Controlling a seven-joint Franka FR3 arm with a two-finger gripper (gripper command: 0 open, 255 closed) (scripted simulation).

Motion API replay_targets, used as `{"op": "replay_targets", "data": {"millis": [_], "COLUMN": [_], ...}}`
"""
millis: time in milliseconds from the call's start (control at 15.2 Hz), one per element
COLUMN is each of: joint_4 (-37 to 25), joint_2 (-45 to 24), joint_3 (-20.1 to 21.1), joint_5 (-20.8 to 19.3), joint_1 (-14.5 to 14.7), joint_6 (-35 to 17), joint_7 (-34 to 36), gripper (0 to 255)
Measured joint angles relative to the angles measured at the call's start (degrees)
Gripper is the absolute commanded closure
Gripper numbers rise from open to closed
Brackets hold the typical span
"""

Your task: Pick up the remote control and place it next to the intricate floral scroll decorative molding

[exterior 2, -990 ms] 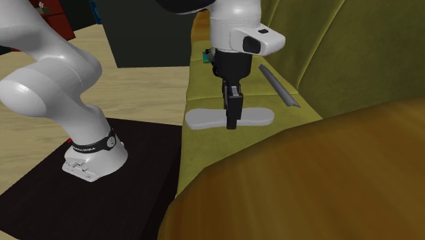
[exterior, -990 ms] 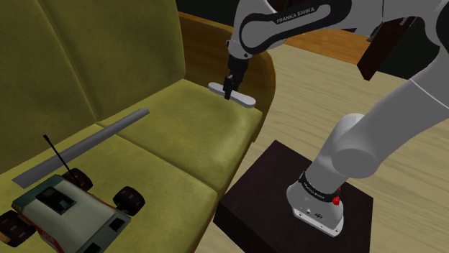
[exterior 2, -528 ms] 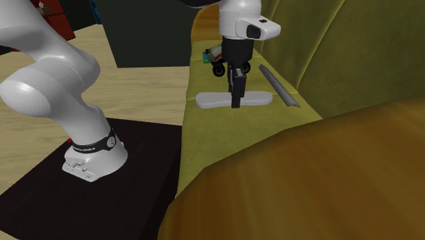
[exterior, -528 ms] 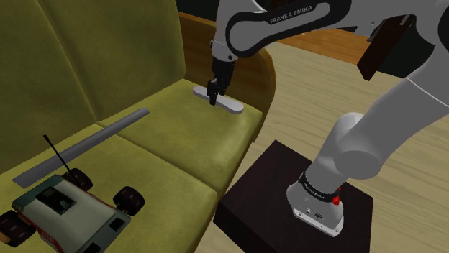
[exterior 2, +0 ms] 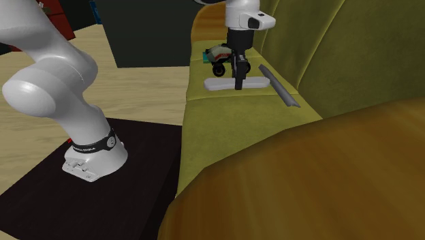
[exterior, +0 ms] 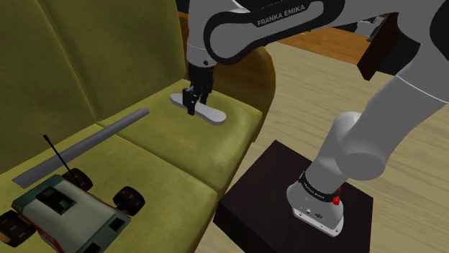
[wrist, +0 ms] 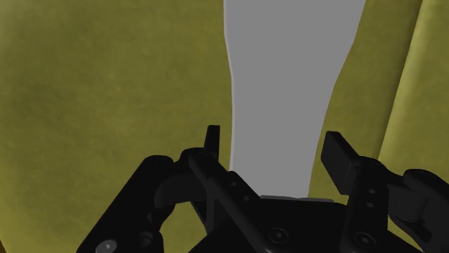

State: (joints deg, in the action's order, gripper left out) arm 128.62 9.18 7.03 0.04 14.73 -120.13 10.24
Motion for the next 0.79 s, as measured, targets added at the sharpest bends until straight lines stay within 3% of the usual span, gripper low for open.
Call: {"op": "replay_targets", "data": {"millis": [792], "joint_4": [-13.7], "joint_2": [-12.6], "joint_3": [7.2], "joint_5": [-2.3], "joint_1": [6.1], "joint_6": [1.6], "joint_7": [14.5], "gripper": [255]}}
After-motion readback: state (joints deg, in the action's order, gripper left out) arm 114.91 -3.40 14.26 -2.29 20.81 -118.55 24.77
